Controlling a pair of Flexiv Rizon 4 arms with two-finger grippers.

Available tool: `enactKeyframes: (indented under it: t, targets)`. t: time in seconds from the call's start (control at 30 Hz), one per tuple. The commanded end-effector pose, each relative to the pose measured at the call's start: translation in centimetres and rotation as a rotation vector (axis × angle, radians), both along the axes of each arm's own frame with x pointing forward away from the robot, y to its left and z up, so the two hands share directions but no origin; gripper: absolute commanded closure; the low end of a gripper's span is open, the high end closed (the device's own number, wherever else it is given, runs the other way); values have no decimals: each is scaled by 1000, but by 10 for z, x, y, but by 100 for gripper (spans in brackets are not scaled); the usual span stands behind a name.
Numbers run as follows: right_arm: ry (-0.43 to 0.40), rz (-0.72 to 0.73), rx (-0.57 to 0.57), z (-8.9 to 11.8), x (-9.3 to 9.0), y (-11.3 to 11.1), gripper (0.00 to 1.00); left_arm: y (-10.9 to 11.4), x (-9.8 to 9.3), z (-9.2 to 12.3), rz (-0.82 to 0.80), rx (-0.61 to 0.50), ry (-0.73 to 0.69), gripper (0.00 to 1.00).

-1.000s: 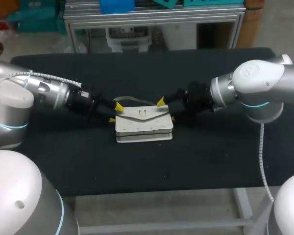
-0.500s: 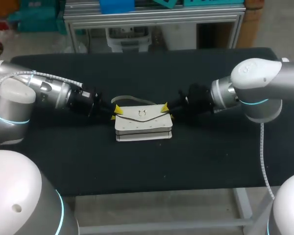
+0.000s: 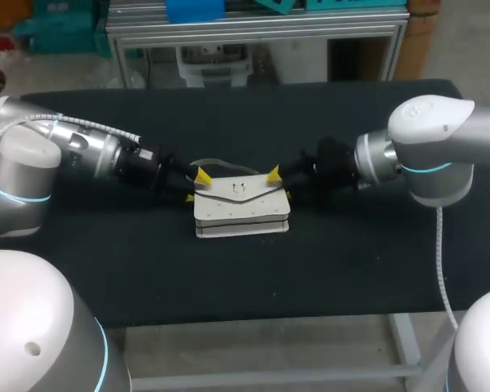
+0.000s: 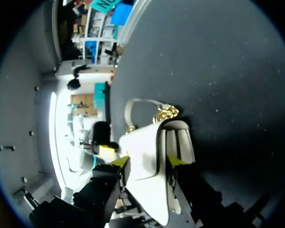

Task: Pick up the bag, open it, inspect its contents, close it, and place it on the opposite side

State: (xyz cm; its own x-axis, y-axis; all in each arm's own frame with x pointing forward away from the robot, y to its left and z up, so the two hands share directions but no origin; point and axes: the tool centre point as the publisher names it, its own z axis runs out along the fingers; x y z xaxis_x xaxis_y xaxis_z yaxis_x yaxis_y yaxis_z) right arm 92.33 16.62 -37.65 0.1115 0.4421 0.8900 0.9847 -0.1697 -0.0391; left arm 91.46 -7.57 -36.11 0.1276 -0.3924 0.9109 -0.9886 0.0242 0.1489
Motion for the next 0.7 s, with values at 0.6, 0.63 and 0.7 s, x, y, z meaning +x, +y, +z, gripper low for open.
enactKeyframes:
  t: [0.6,0.63,0.7]
  targets:
    - [-18,28,8,-2,-2,1,82,-10,1,-5,-13,20,17,98]
    - [-19,27,5,-1,-3,0,59,-9,0,-5,-8,27,15,74]
    - [-20,25,3,0,-4,-5,0,-8,-4,-1,2,41,9,7]
